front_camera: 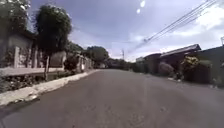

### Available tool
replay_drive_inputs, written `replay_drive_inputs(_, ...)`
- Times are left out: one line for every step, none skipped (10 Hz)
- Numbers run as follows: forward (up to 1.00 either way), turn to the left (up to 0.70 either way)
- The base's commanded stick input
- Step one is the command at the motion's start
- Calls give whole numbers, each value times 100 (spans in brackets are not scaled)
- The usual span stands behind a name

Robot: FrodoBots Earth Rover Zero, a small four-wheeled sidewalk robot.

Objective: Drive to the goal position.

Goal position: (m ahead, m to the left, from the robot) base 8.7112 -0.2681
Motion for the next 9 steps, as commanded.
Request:
replay_drive_inputs(45, 0)
replay_drive_inputs(45, 0)
replay_drive_inputs(45, 0)
replay_drive_inputs(45, 0)
replay_drive_inputs(45, 0)
replay_drive_inputs(45, 0)
replay_drive_inputs(45, 0)
replay_drive_inputs(45, 0)
replay_drive_inputs(45, 0)
